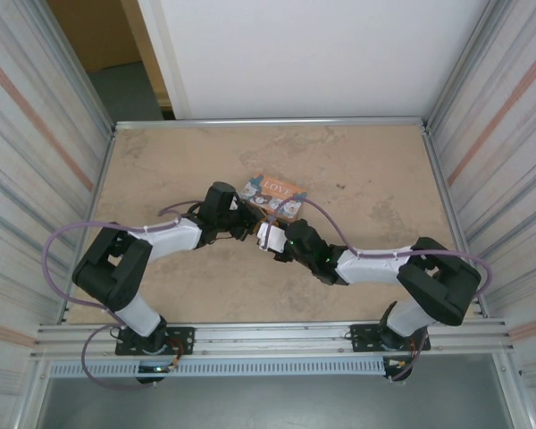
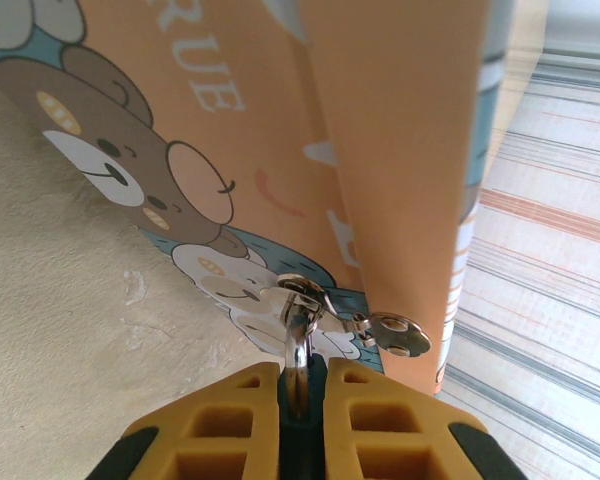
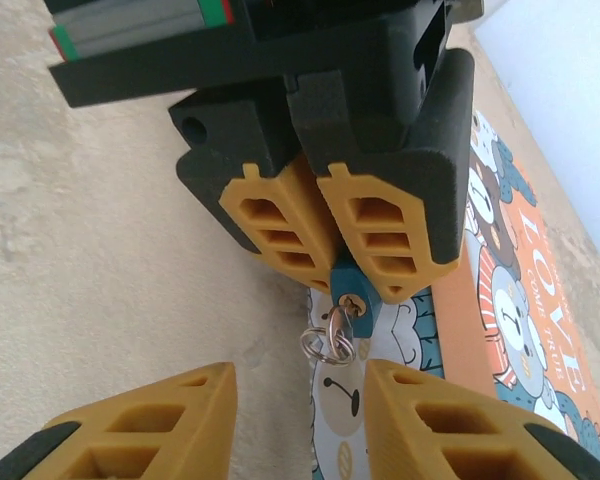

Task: Unlock a padlock with a key

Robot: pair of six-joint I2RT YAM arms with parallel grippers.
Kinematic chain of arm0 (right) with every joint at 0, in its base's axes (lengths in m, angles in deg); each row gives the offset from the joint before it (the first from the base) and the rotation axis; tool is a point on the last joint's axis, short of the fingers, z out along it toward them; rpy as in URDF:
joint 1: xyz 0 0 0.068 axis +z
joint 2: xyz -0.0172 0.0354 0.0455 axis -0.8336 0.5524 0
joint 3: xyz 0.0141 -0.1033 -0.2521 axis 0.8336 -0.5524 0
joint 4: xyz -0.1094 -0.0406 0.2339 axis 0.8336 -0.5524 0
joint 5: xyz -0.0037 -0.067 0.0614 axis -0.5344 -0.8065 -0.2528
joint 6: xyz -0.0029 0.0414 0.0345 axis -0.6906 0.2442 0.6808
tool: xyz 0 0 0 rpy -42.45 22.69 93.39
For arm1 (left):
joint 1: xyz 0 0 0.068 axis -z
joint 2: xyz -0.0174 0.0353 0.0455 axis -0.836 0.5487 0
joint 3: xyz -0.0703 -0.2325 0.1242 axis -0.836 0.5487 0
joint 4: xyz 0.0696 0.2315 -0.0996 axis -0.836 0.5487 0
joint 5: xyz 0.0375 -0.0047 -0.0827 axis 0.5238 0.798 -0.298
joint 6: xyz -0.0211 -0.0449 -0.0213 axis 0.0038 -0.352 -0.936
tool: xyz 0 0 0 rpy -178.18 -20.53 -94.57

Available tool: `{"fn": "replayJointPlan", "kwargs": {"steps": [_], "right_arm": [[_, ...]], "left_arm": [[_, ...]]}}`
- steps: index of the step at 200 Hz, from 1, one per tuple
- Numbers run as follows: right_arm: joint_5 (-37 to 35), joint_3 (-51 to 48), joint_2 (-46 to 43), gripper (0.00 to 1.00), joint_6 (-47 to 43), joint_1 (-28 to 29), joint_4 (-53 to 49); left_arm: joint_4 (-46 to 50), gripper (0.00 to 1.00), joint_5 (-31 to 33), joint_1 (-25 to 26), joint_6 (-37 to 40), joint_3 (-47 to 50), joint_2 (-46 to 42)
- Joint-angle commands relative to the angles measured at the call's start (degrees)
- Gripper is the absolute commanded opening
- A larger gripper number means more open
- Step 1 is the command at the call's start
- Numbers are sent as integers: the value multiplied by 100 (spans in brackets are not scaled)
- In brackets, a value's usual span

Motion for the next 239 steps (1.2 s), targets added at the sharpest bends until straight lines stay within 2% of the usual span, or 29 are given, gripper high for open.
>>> {"fn": "replayJointPlan", "kwargs": {"steps": [1,116,185,239], "right_arm": [[-235,128,165,34,153,45,353],[-484,245,505,25,145,51,723],[-597,380,699,11,154,54,819],[-715,376,785,4,274,53,875]], "left_arm": [[-89,0,-77,38,83,-161,-151],[-204,0,-185,37,52,-145,-80],[-278,0,-216,37,21,-88,-83],[-353,0,-254,35,-14,-74,-51]]}}
